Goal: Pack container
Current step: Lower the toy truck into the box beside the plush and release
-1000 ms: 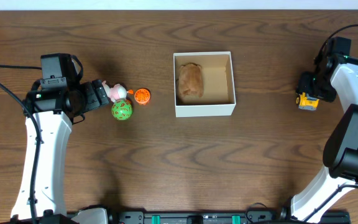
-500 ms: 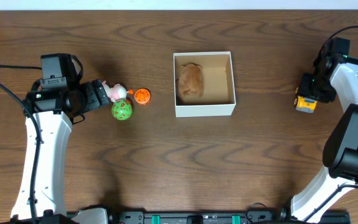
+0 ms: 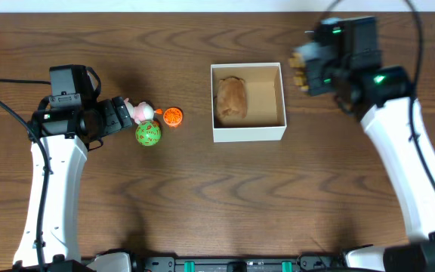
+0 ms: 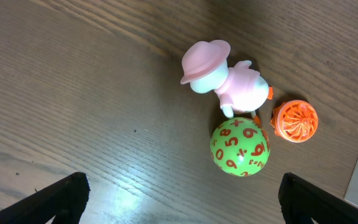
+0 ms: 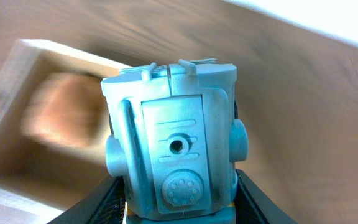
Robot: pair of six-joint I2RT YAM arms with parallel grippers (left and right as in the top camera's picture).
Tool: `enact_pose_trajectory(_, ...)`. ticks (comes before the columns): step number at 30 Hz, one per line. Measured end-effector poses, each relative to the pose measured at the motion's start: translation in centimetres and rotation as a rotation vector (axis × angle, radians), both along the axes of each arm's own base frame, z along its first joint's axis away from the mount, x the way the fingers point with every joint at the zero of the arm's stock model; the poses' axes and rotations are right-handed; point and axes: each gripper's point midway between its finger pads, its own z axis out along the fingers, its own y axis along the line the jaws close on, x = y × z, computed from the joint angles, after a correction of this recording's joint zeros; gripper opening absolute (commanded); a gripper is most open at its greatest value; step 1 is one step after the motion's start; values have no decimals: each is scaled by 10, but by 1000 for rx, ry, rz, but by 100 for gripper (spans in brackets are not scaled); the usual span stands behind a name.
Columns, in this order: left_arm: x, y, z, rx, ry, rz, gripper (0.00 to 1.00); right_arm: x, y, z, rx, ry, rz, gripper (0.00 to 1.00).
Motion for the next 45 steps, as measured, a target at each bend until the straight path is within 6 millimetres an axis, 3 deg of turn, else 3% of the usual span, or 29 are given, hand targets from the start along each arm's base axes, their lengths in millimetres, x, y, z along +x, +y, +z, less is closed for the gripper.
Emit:
enact_pose_trajectory(2, 0, 0, 0, 0, 0, 0, 98, -10, 39, 6, -30, -36, 154, 11)
enact_pose_trajectory(4, 0, 0, 0, 0, 0, 0, 98, -16, 60, 1, -64, -40, 252, 13)
enact_pose_trajectory(5, 0, 0, 0, 0, 0, 0, 98, -18, 70, -3, -85, -43, 303, 10)
enact_pose_trajectory(6, 0, 0, 0, 0, 0, 0, 98, -19, 78, -8, -114, -45, 354, 1)
enact_pose_trajectory(9, 0, 0, 0, 0, 0, 0, 98, -13, 92, -27, -201, -55, 486, 1)
enact_pose_trajectory(17, 0, 0, 0, 0, 0, 0, 98, 17, 96, -104, -505, -54, 853, 1)
enact_pose_trajectory(22, 0, 0, 0, 0, 0, 0, 98, 45, 82, -133, -603, -79, 925, 8)
enact_pose_trajectory(28, 0, 0, 0, 0, 0, 0, 98, 57, 66, -154, -611, -60, 945, 18)
enact_pose_trajectory(33, 0, 0, 0, 0, 0, 0, 98, 56, 65, -167, -591, -33, 955, 35)
enact_pose_trajectory(36, 0, 0, 0, 0, 0, 0, 98, 59, 67, -166, -568, -42, 922, 54)
enact_pose_trajectory(37, 0, 0, 0, 0, 0, 0, 98, 60, 68, -165, -549, -42, 897, 99)
enact_pose_trajectory(42, 0, 0, 0, 0, 0, 0, 98, 61, 70, -154, -447, -25, 753, 99)
enact_pose_trajectory(45, 0, 0, 0, 0, 0, 0, 98, 59, 68, -122, -378, -48, 646, 99)
